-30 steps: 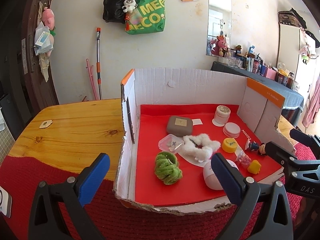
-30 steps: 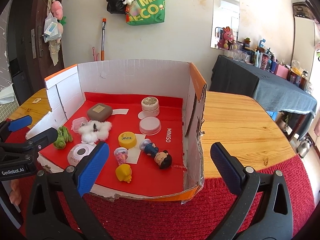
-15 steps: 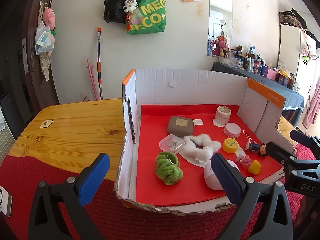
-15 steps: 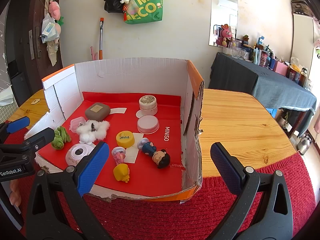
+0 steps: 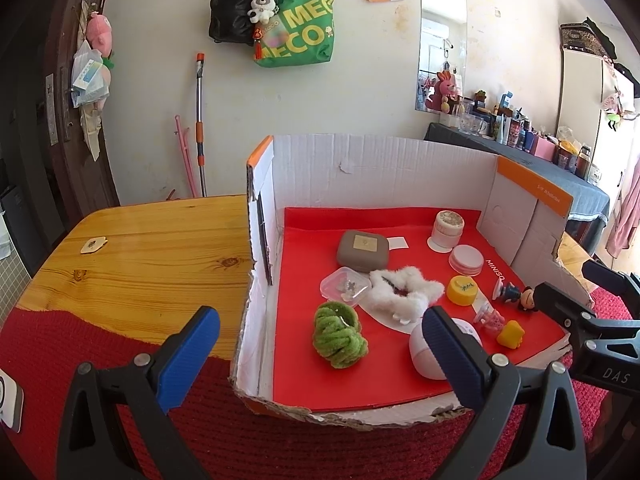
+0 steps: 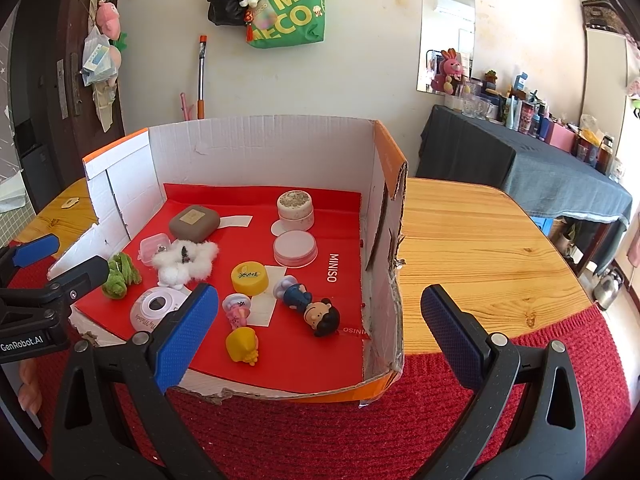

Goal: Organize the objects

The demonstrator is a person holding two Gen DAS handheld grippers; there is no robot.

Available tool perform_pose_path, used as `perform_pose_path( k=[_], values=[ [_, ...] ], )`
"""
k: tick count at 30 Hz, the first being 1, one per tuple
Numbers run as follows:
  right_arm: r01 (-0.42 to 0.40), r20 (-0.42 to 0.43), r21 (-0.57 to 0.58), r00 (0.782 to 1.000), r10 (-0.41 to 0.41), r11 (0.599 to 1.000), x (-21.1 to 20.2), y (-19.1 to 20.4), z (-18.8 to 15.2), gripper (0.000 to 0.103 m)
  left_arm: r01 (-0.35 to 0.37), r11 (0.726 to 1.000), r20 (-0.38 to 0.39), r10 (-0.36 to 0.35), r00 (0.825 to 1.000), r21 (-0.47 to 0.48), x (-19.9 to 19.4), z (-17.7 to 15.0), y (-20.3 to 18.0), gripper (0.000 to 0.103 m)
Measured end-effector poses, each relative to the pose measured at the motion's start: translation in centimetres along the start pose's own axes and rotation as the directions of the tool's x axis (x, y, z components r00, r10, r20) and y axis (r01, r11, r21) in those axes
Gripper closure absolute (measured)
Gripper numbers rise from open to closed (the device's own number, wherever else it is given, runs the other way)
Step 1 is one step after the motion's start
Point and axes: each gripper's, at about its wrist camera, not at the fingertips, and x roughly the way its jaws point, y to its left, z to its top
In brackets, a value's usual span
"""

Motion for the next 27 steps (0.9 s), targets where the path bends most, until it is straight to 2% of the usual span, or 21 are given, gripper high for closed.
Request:
perform_pose_path(
  k=[4, 7, 12, 16, 21, 27],
  values=[
    [0.009, 0.008, 0.002, 1.000, -0.009, 1.000, -0.1, -0.1, 0.0, 0.000, 0.001, 1.000, 0.002, -0.001, 1.000, -0.002, -0.1, 0.0, 0.1, 0.000],
    [0.026, 0.030, 0.008, 0.999, -0.026, 1.000, -0.7, -0.3, -0.1, 0.000, -0.020, 1.000, 0.043, 0.021, 0.999, -0.005, -1.0, 0.0, 0.1, 0.000],
    [0.015, 0.033, 0.009, 0.999, -0.015, 1.000, -2.3, -0.5, 0.0, 0.000, -0.062, 0.996, 0.082, 0.057, 0.995, 0.060, -3.1, -0.1, -0.8, 0.000],
    [0.001, 0.037, 0.030, 0.999, -0.002, 1.000, -3.8, -0.9, 0.3, 0.000, -0.019, 0.999, 0.064, 0.016, 0.998, 0.047, -4.5, -0.3, -0.8, 0.000],
    [-0.002, 0.018, 0.037, 1.000, 0.001, 0.999, -5.3, -1.1, -0.2, 0.000, -0.002, 0.999, 0.042, 0.000, 0.999, 0.037, -6.1, -1.0, -0.7, 0.000],
    [-0.030, -0.064, 0.031, 0.997, 0.031, 0.999, -6.2, -0.6, -2.4, 0.000, 0.057, 0.998, -0.046, -0.056, 0.997, 0.020, -6.8, -2.6, -0.9, 0.000]
  ],
)
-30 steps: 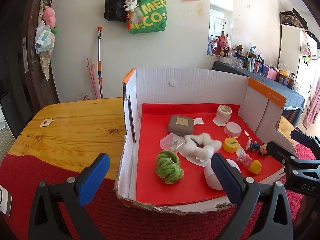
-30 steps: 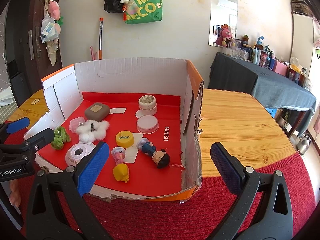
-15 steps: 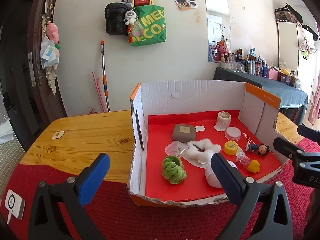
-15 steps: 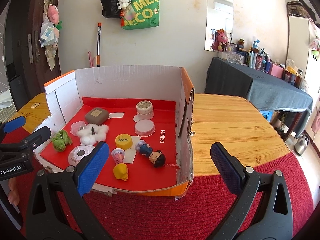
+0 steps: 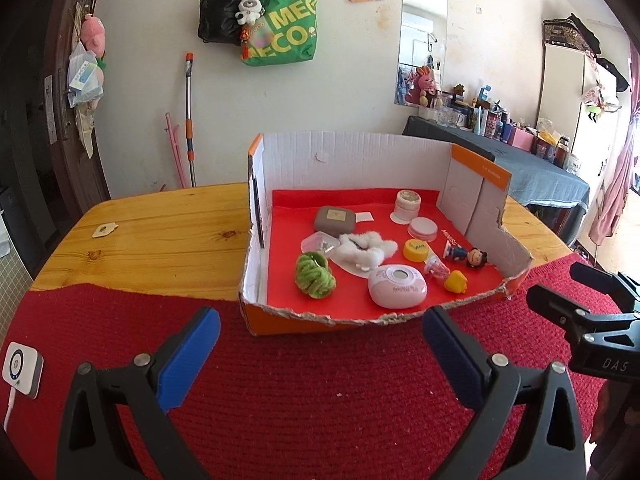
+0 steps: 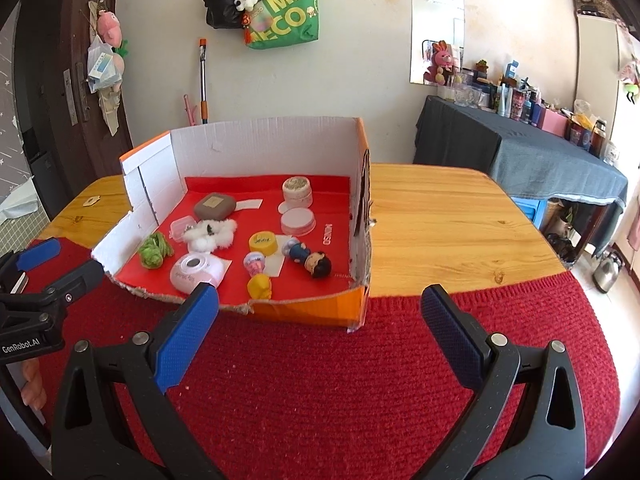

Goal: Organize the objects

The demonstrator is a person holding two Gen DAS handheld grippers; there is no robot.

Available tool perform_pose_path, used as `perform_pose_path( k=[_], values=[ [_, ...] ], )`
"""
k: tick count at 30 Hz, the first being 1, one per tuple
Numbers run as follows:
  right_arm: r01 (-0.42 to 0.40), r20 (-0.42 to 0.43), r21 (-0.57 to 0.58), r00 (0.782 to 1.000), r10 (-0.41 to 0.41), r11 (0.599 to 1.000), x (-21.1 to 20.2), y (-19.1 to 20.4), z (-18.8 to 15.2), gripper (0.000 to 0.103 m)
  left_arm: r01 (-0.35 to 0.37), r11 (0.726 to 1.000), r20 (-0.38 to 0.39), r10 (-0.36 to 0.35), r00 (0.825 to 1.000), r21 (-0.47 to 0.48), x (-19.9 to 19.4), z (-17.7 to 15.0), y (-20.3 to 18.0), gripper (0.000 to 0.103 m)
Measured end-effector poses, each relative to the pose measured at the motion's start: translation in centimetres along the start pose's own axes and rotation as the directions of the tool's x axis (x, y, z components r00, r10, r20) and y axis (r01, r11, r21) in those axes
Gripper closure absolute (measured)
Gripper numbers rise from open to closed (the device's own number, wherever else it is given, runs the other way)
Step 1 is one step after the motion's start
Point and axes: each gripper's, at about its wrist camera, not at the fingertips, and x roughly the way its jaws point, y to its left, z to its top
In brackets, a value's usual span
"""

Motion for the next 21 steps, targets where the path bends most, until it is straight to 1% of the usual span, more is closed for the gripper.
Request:
perform_pose_path(
  k=[3, 6, 9, 11, 15, 17, 21],
  values=[
    [0.005, -0.052, -0.006, 0.999, -0.005, 1.000, 0.1, 0.4, -1.4, 0.000, 0.008, 1.000, -0.055, -0.008, 0.998, -0.004, 0.2, -1.4, -0.2, 0.000],
    [0.011, -0.109, 0.000, 0.994, -0.011, 1.000, 0.6, 0.5, -2.6, 0.000, 0.016, 1.000, -0.119, -0.017, 0.993, -0.015, 1.1, -2.8, -0.2, 0.000],
    [0.023, -0.156, 0.009, 0.988, -0.021, 1.000, 1.6, 0.3, -3.6, 0.000, -0.004, 1.000, -0.174, 0.000, 0.985, -0.026, 2.3, -3.8, 0.0, 0.000],
    [0.033, -0.185, 0.016, 0.982, -0.030, 0.999, 2.3, 0.2, -4.0, 0.000, -0.030, 0.999, -0.203, 0.022, 0.979, -0.035, 2.9, -4.3, 0.2, 0.000],
    [0.086, -0.238, -0.019, 0.967, -0.088, 0.996, 3.6, 0.5, -4.7, 0.000, -0.064, 0.996, -0.231, 0.050, 0.972, -0.055, 3.5, -4.7, 0.5, 0.000],
    [0.088, -0.241, -0.005, 0.967, -0.087, 0.996, 3.7, 0.3, -4.9, 0.000, -0.086, 0.996, -0.246, 0.074, 0.966, -0.037, 3.8, -4.8, 0.3, 0.000],
    [0.090, -0.250, 0.009, 0.964, -0.085, 0.996, 3.7, 0.0, -4.9, 0.000, -0.095, 0.995, -0.248, 0.084, 0.965, -0.034, 3.9, -4.7, 0.2, 0.000]
  ],
)
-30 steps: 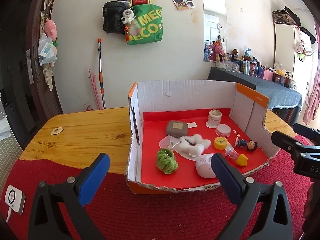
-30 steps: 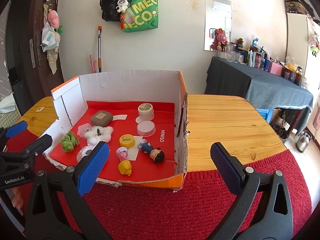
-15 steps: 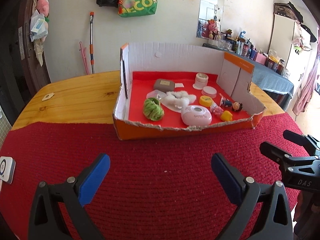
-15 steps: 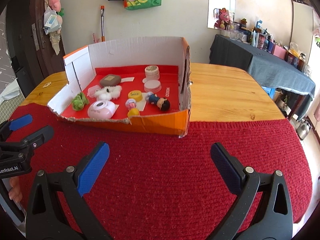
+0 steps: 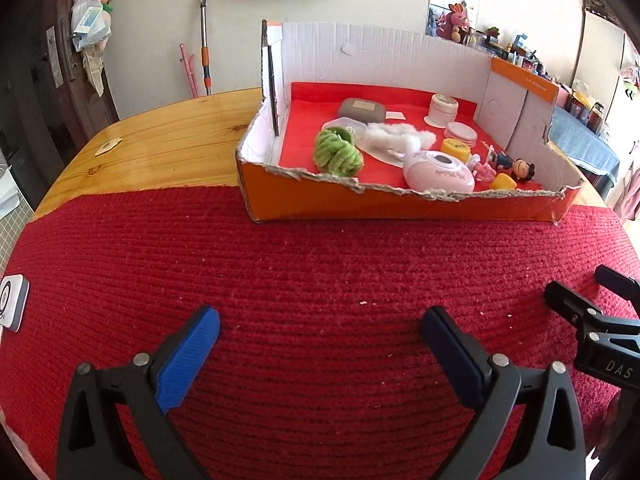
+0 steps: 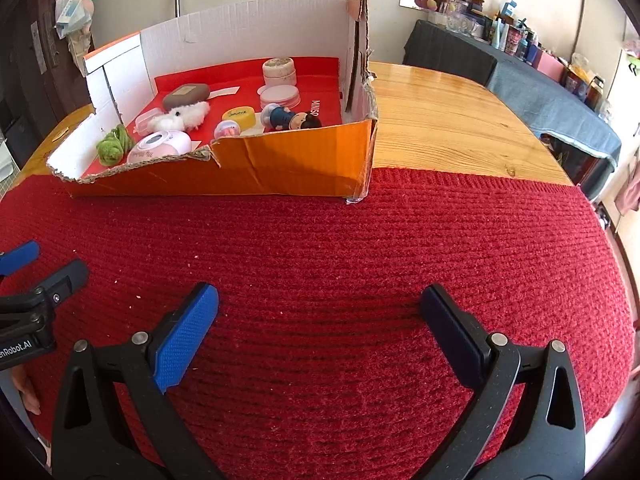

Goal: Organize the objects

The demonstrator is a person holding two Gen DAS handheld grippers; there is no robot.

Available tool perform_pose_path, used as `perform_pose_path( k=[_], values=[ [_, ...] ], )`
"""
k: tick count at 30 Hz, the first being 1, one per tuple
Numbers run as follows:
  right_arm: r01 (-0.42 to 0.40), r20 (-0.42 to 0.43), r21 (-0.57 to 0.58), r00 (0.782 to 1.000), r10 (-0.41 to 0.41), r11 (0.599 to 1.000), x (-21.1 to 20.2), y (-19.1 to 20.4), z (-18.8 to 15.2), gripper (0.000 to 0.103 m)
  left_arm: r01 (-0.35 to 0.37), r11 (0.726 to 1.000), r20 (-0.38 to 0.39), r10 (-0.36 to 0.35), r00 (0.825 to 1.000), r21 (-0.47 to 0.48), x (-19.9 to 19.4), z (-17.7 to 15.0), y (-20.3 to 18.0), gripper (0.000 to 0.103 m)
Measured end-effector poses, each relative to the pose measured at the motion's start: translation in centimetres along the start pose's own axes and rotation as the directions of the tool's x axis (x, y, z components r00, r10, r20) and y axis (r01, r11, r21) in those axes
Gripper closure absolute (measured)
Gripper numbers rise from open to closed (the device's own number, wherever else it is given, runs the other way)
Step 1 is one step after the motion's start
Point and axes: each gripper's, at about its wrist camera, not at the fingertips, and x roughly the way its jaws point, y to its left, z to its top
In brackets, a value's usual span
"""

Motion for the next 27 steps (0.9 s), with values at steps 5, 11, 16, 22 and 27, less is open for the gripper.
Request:
perform_pose_path(
  k=[5, 11, 16, 22, 27],
  values=[
    [0.001, 0.003, -0.001, 1.000, -0.001, 1.000, -0.04, 0.07, 0.01, 0.000, -0.005, 1.000, 0.000, 0.005, 1.000, 0.007, 0.10, 0.09, -0.04, 0.000],
    [0.001, 0.004, -0.001, 1.000, -0.001, 1.000, -0.07, 0.01, 0.00, 0.000, -0.008, 1.000, 0.000, 0.008, 1.000, 0.008, 0.11, 0.13, -0.11, 0.000],
    [0.001, 0.004, -0.002, 1.000, -0.001, 1.000, -0.07, 0.01, -0.02, 0.000, -0.010, 1.000, 0.000, 0.010, 1.000, 0.008, 0.11, 0.14, -0.12, 0.000],
    [0.001, 0.004, -0.002, 1.000, -0.001, 1.000, -0.07, -0.02, -0.03, 0.000, -0.013, 1.000, 0.004, 0.013, 1.000, 0.009, 0.07, 0.14, -0.14, 0.000],
    [0.003, 0.004, -0.003, 1.000, -0.003, 1.000, -0.16, -0.09, -0.02, 0.000, -0.014, 1.000, 0.004, 0.014, 1.000, 0.009, 0.10, 0.18, -0.15, 0.000]
  ],
)
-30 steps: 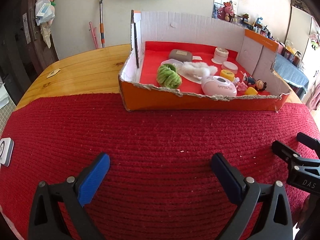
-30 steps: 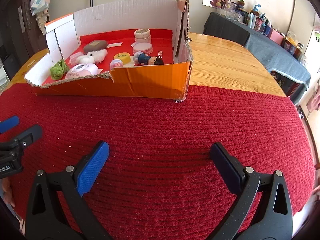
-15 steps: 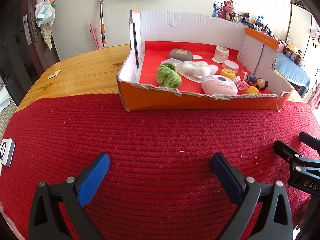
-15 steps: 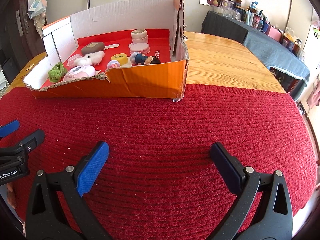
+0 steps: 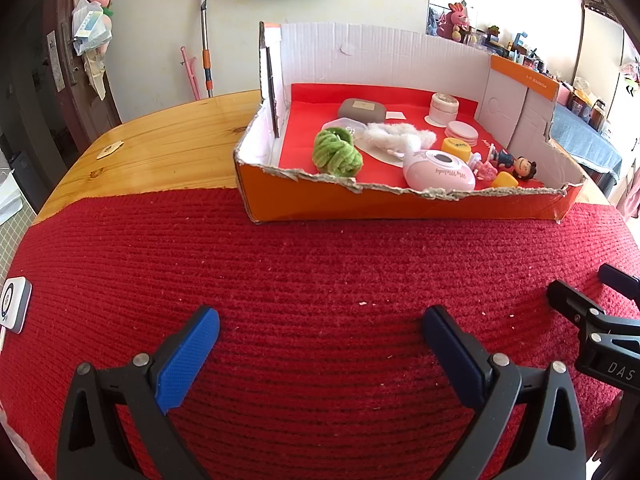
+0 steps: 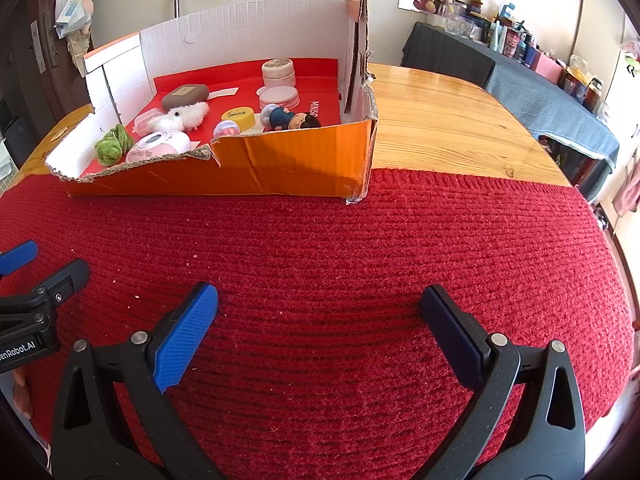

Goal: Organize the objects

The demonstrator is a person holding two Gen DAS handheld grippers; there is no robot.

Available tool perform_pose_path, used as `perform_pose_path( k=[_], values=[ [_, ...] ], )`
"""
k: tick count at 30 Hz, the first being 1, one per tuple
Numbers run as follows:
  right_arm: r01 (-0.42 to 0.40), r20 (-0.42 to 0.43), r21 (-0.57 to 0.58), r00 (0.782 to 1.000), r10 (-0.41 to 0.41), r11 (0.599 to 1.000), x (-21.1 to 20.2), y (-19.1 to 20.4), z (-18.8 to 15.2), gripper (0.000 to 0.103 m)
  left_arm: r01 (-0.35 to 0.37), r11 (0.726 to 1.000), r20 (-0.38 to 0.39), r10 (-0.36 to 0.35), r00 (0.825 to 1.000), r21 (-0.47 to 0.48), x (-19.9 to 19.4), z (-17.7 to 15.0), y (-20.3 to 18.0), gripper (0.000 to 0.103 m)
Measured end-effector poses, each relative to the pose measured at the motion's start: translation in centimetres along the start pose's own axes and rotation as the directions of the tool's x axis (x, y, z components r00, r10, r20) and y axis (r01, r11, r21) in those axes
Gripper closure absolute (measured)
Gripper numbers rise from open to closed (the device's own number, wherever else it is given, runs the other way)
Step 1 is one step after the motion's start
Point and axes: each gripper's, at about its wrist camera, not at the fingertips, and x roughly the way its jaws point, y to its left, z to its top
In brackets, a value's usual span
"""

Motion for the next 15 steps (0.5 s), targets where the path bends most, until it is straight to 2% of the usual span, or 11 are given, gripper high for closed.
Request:
perform_pose_path(
  k=[15],
  values=[
    [0.010, -0.003, 0.003, 1.000, -0.010, 1.000, -0.21, -0.14, 0.04, 0.000, -0.006, 1.000, -0.001, 0.006, 1.000, -0.007, -0.11, -0.04, -0.02, 0.000]
  ],
)
